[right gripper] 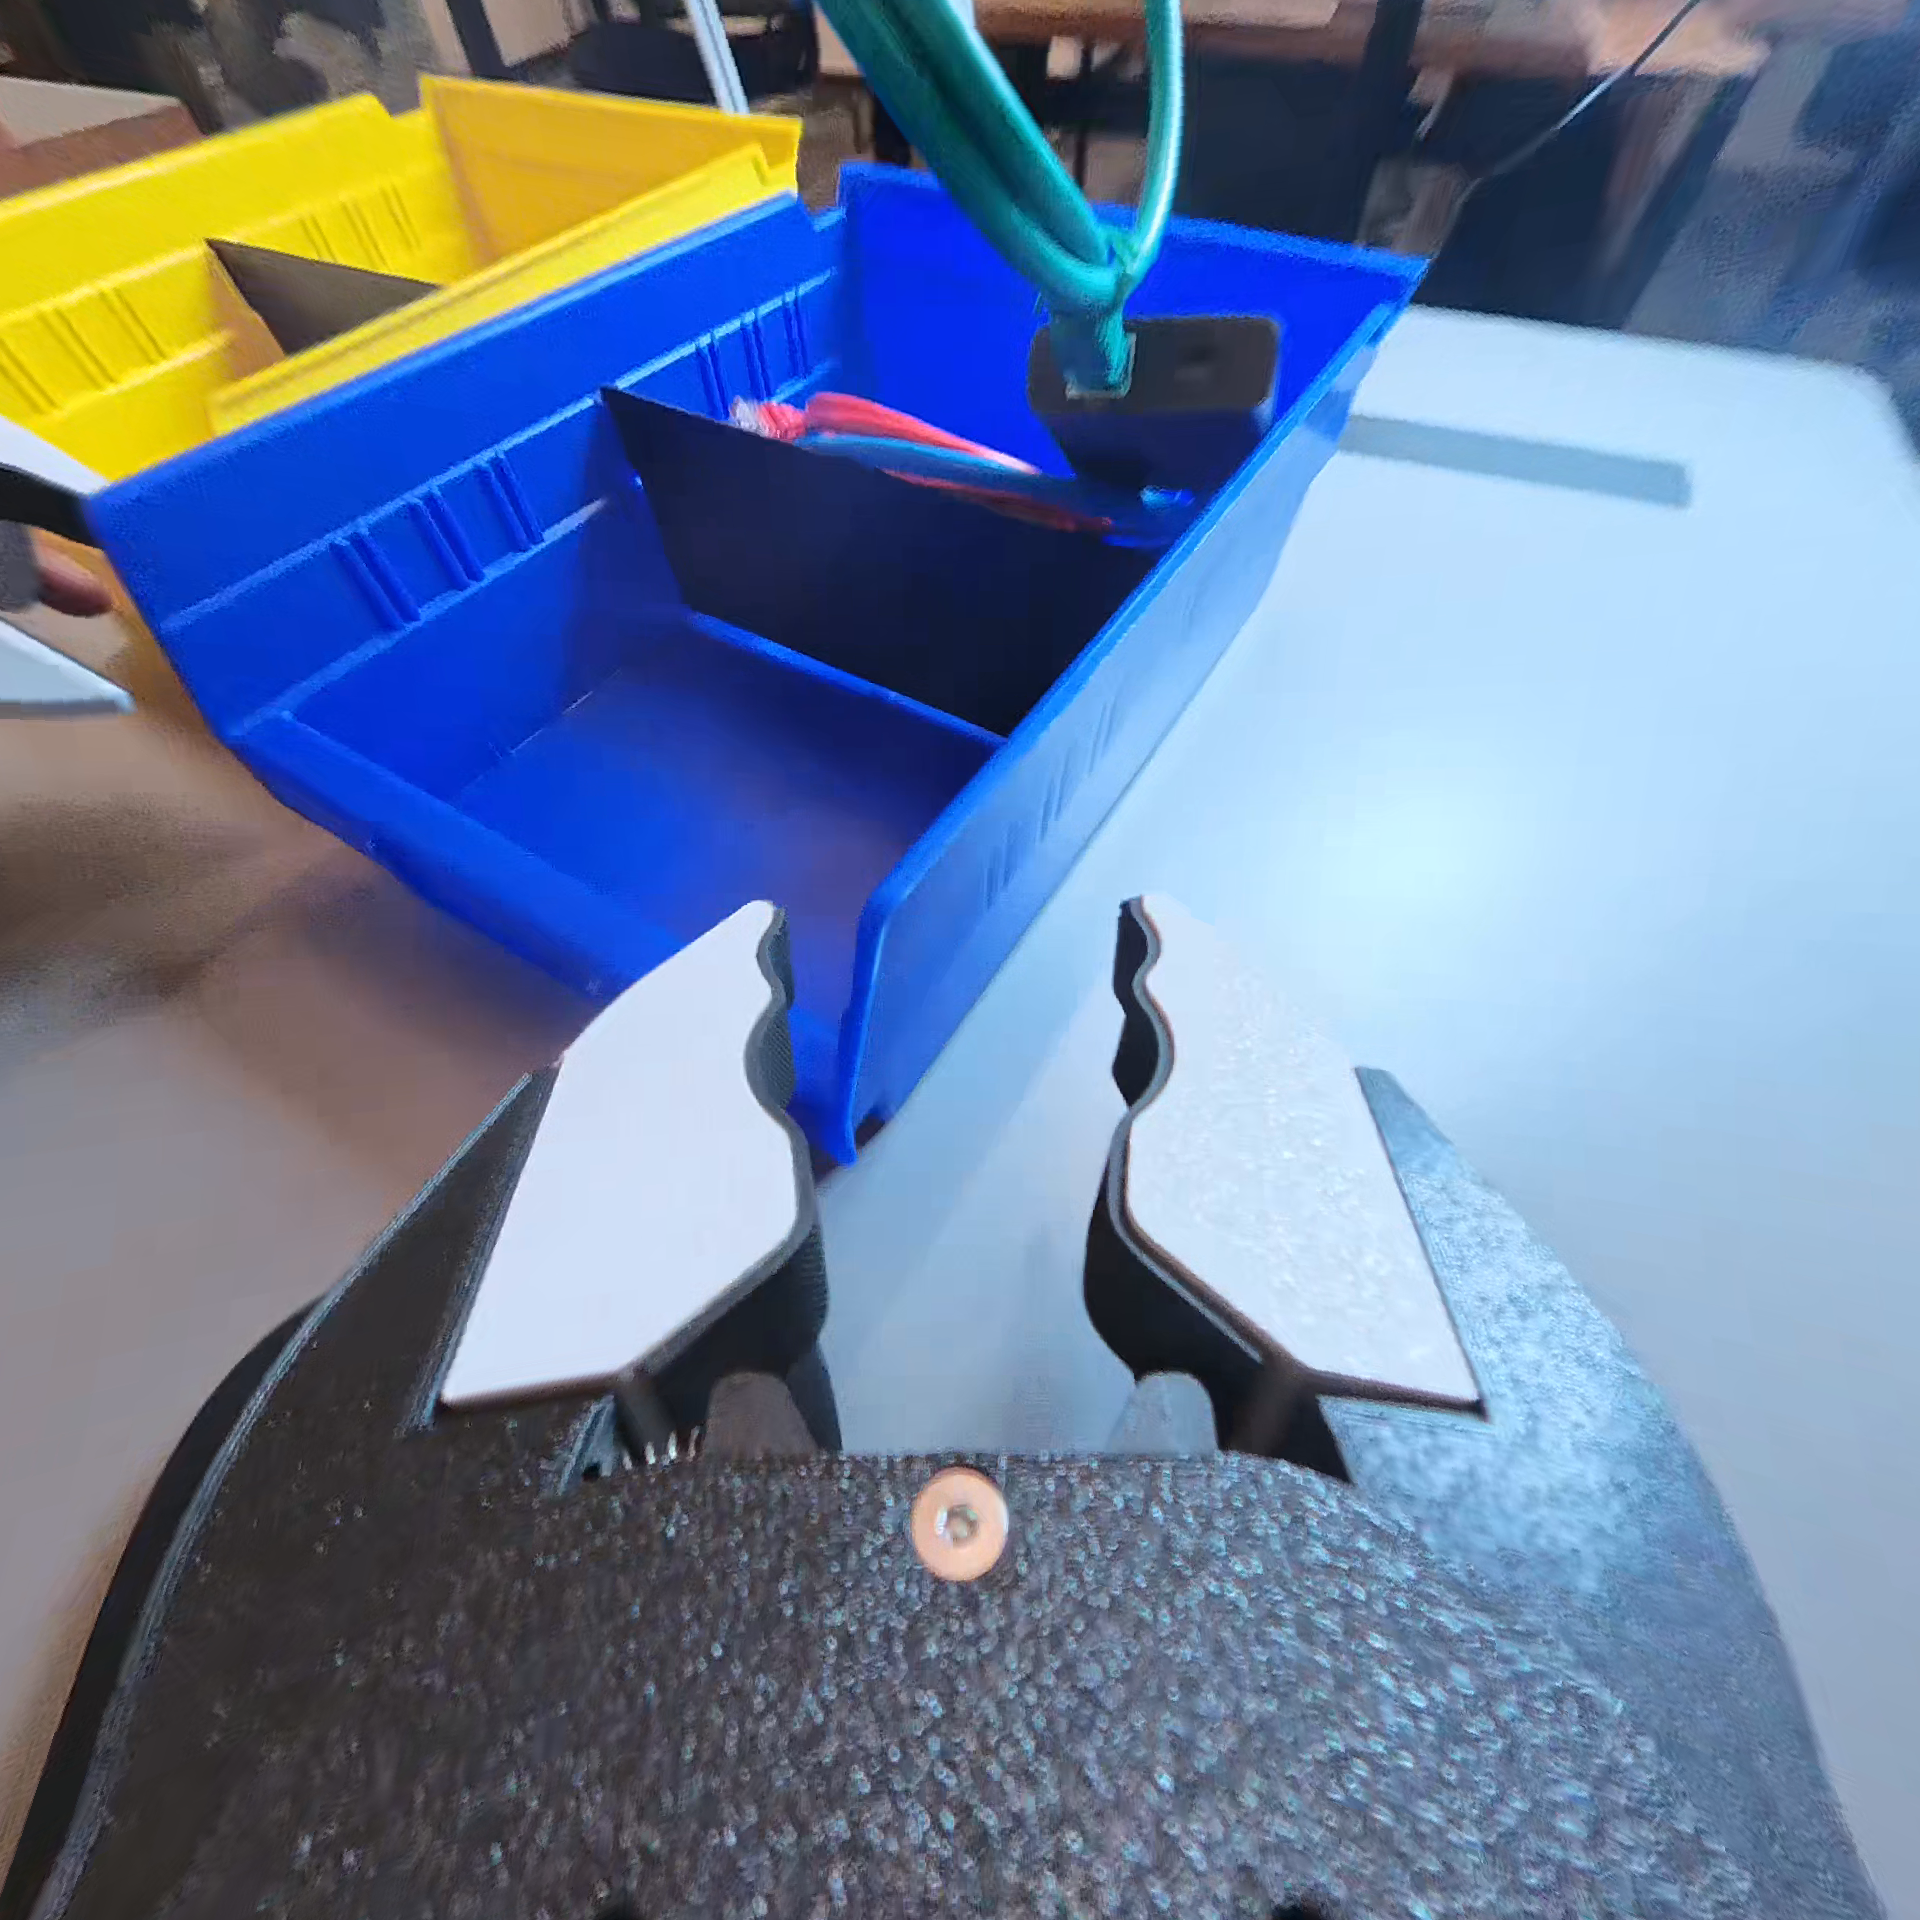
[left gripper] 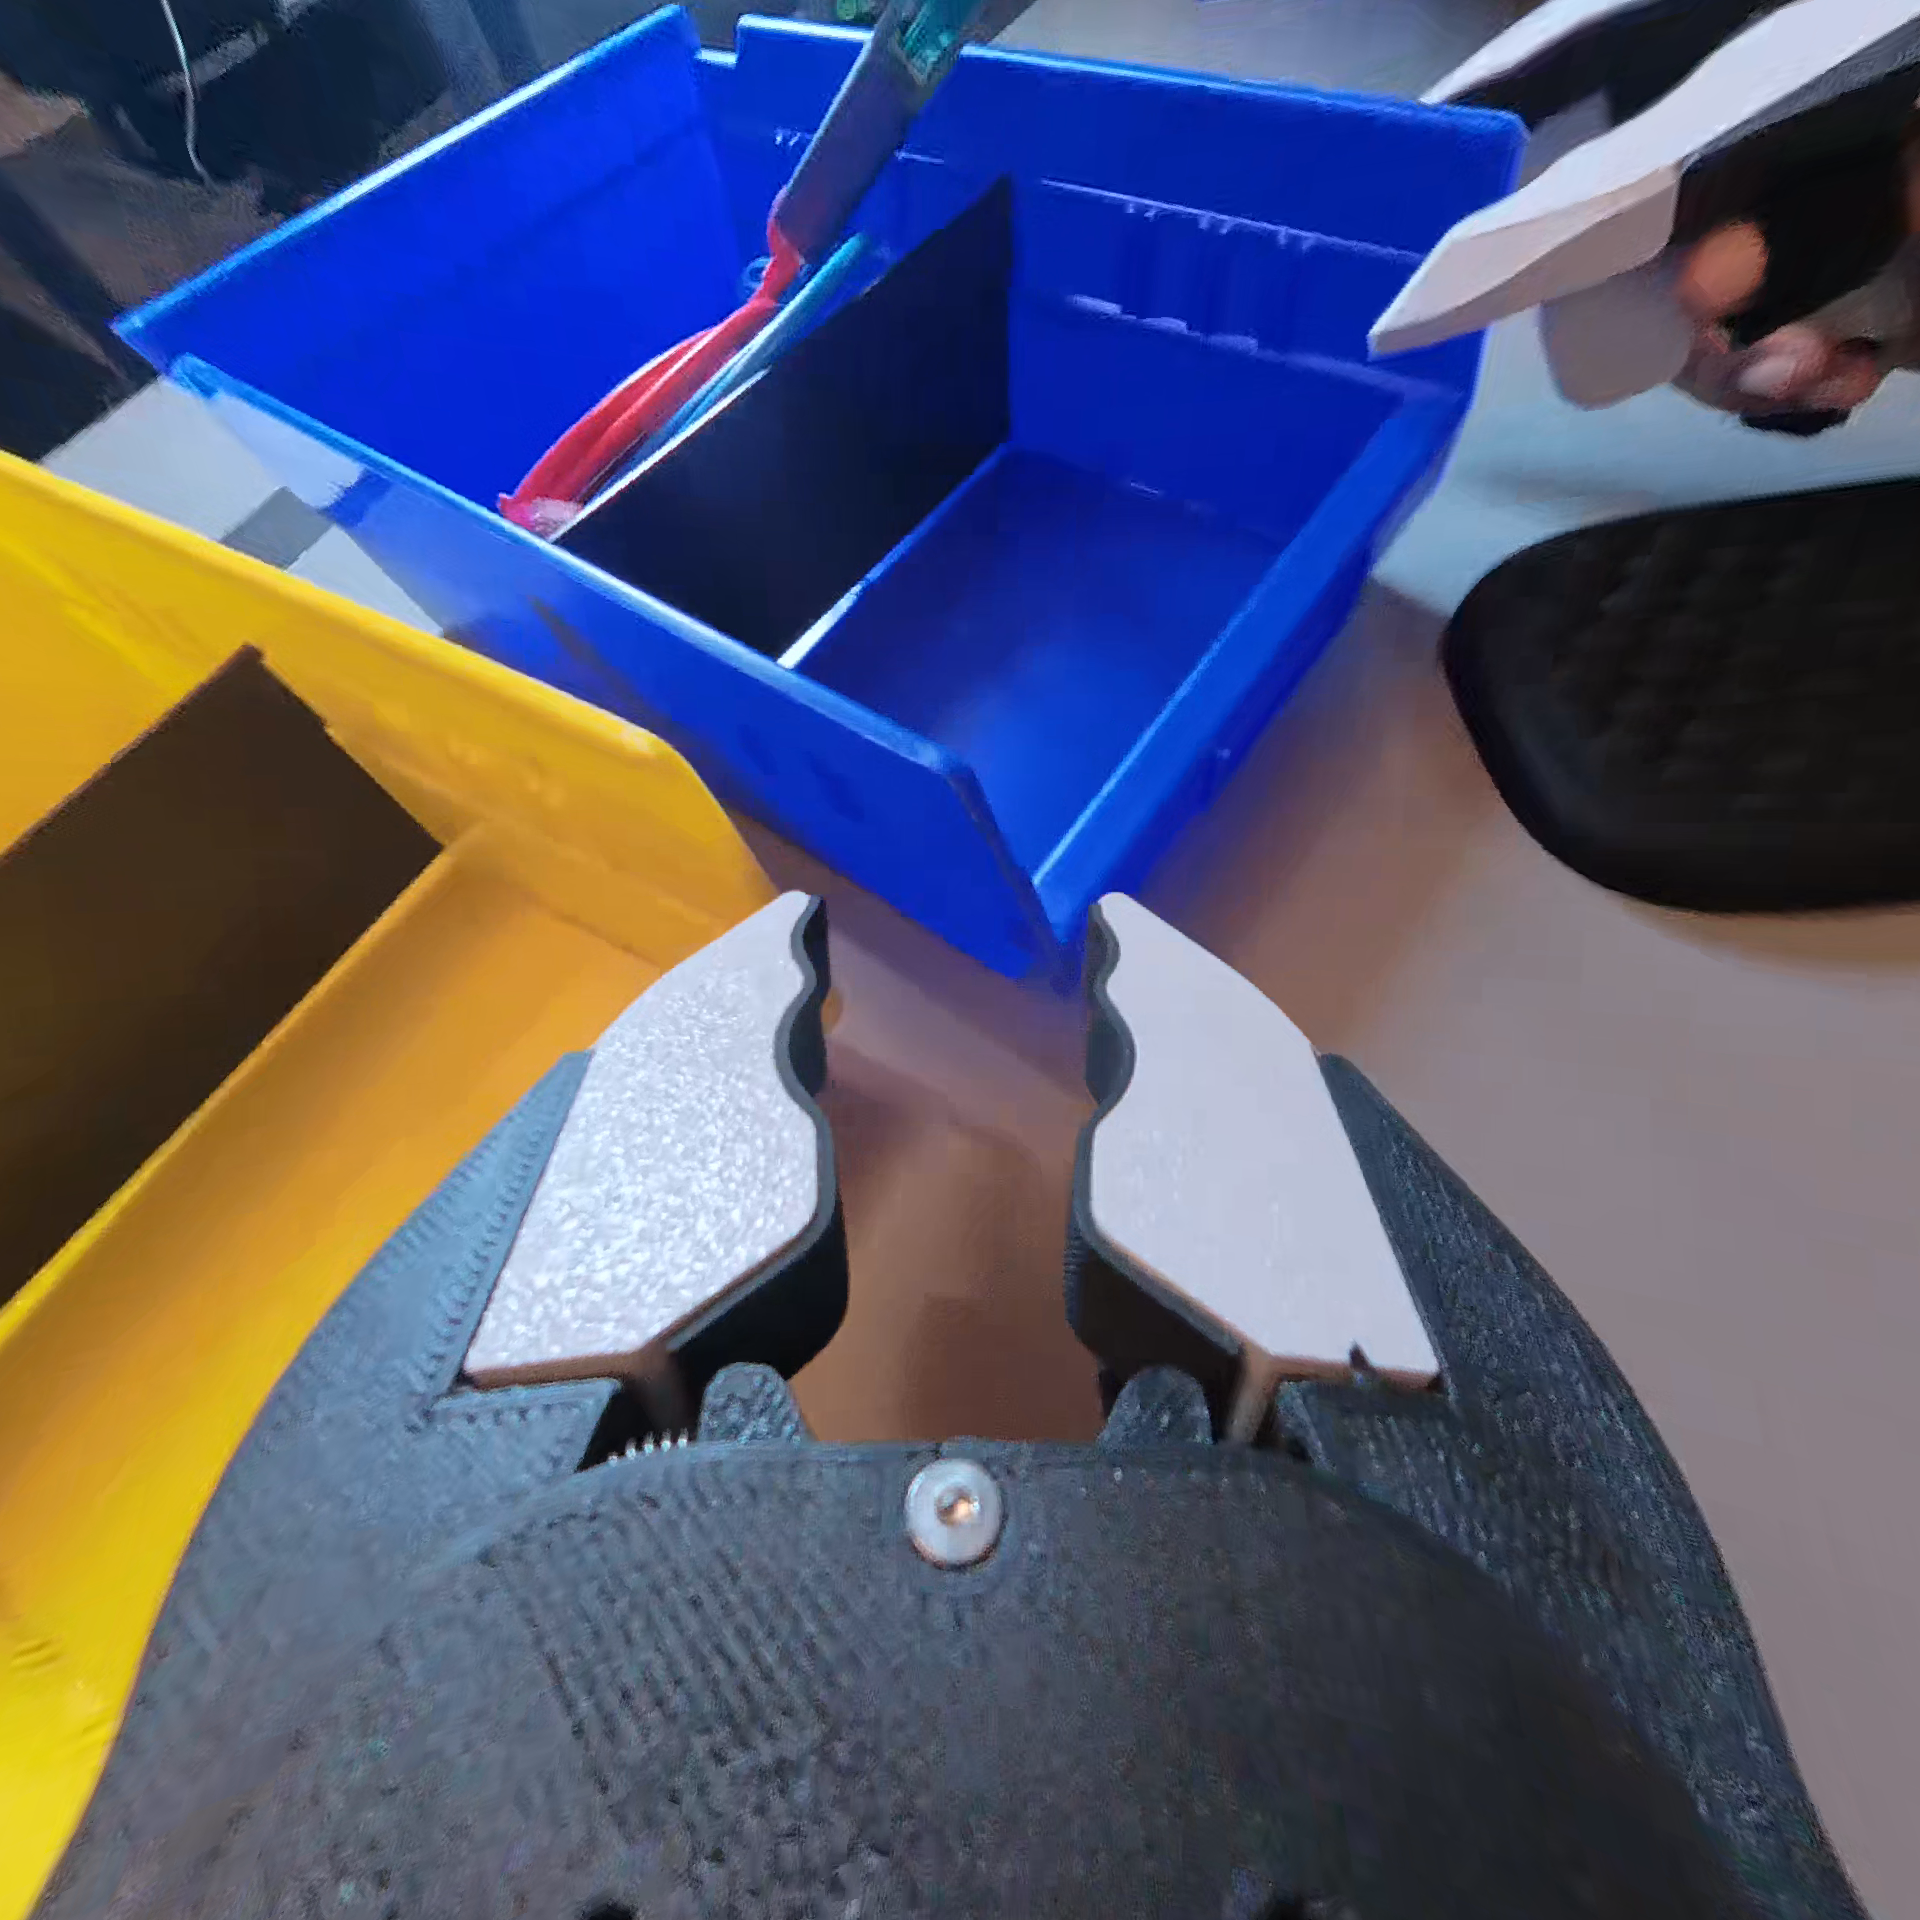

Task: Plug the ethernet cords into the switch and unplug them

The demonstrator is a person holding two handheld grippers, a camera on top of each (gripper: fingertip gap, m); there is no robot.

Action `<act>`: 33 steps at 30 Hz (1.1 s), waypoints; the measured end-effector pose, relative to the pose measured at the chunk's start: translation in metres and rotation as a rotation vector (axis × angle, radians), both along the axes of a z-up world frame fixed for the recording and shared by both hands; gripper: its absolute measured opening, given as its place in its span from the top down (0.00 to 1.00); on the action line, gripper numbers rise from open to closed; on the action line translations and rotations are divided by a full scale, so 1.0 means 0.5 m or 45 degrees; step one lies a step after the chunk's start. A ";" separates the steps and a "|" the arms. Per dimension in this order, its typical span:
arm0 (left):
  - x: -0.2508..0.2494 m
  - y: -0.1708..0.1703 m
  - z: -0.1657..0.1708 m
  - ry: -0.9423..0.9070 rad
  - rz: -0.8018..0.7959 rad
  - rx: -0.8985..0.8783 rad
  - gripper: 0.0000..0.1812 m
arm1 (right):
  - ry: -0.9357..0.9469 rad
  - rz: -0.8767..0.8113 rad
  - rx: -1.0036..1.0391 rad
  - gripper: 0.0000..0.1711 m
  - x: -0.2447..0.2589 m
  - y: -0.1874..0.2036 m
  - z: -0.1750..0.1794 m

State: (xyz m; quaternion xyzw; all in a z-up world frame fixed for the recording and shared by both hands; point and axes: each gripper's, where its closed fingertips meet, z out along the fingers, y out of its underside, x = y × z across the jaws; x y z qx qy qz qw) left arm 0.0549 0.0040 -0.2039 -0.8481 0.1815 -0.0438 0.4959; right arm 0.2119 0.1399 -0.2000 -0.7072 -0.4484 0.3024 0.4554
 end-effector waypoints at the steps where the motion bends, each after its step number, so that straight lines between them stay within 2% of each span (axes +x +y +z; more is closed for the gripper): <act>1: 0.006 0.013 -0.005 -0.040 0.021 -0.003 0.74 | -0.030 0.006 -0.024 0.67 -0.014 0.010 -0.013; 2: 0.012 0.026 -0.007 -0.086 0.040 0.004 0.74 | -0.068 0.020 -0.025 0.69 -0.026 0.020 -0.025; 3: 0.012 0.040 -0.010 -0.098 0.068 0.018 0.76 | -0.066 0.048 -0.049 0.82 -0.037 0.020 -0.028; 5: 0.027 0.066 -0.006 -0.229 0.090 0.053 0.76 | -0.120 0.007 0.023 0.87 -0.038 0.031 -0.026; 6: 0.027 0.077 -0.003 -0.278 0.127 0.064 0.81 | -0.173 -0.026 0.116 0.90 -0.032 0.035 -0.024; 10: 0.024 0.087 -0.003 -0.085 0.181 0.120 0.86 | -0.190 -0.093 0.286 0.90 0.000 0.006 -0.006; 12: 0.042 0.067 0.024 0.015 0.166 0.204 0.88 | -0.174 -0.127 0.394 0.92 0.029 -0.027 0.021; 14: 0.068 0.033 0.063 -0.008 0.131 0.278 0.89 | -0.136 -0.138 0.450 0.91 0.064 -0.073 0.051; 18: 0.120 -0.072 0.150 0.081 0.087 0.457 0.89 | -0.036 -0.165 0.615 0.91 0.123 -0.190 0.126; 23: 0.148 -0.263 0.252 0.210 0.104 0.597 0.89 | 0.101 -0.042 0.718 0.90 0.144 -0.356 0.226; 27: 0.081 -0.422 0.289 0.330 0.255 0.661 0.88 | 0.213 0.168 0.730 0.91 0.045 -0.462 0.258; 33: -0.087 -0.617 0.273 0.502 0.549 0.587 0.87 | 0.337 0.506 0.623 0.91 -0.198 -0.594 0.238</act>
